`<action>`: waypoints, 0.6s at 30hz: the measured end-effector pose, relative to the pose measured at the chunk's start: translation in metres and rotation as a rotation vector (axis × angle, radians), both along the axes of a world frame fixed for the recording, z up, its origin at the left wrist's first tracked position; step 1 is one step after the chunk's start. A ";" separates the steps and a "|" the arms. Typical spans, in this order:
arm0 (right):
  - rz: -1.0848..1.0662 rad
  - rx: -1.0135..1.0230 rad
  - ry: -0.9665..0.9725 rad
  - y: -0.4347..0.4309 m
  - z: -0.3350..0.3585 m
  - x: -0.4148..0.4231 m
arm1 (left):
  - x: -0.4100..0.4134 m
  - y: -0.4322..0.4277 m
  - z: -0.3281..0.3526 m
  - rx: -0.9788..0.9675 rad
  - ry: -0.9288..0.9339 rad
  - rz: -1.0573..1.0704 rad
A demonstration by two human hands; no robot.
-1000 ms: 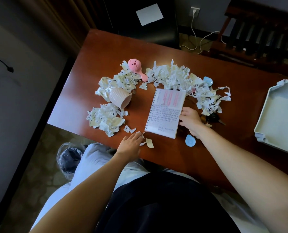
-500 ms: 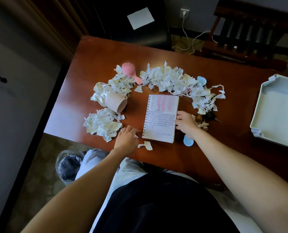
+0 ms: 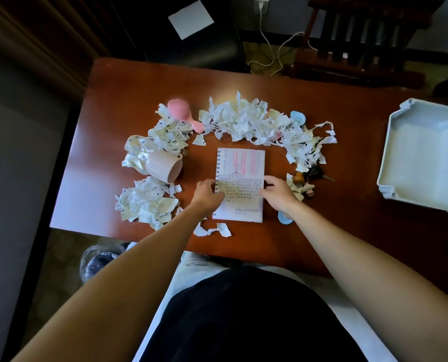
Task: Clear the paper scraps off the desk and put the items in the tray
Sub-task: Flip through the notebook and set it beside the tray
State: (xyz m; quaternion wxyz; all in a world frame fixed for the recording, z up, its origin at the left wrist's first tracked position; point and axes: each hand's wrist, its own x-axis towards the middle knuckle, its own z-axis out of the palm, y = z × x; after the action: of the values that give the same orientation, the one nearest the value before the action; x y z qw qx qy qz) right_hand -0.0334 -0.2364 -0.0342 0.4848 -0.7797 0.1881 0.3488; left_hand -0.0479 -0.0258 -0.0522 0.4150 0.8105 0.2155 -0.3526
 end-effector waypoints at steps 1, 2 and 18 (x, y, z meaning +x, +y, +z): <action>0.004 0.002 -0.002 0.000 0.000 0.000 | 0.003 -0.002 -0.001 -0.015 0.008 0.037; 0.000 0.016 0.004 -0.001 -0.001 0.000 | 0.006 -0.005 0.001 -0.039 0.025 0.082; -0.125 0.119 0.080 0.003 -0.002 0.000 | 0.024 -0.020 0.013 -0.245 0.159 0.387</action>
State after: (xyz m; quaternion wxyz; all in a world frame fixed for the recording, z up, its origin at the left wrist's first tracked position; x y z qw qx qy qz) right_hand -0.0338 -0.2335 -0.0361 0.5434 -0.7215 0.2346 0.3594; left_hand -0.0241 -0.0458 -0.0392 0.5516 0.6675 0.3546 -0.3527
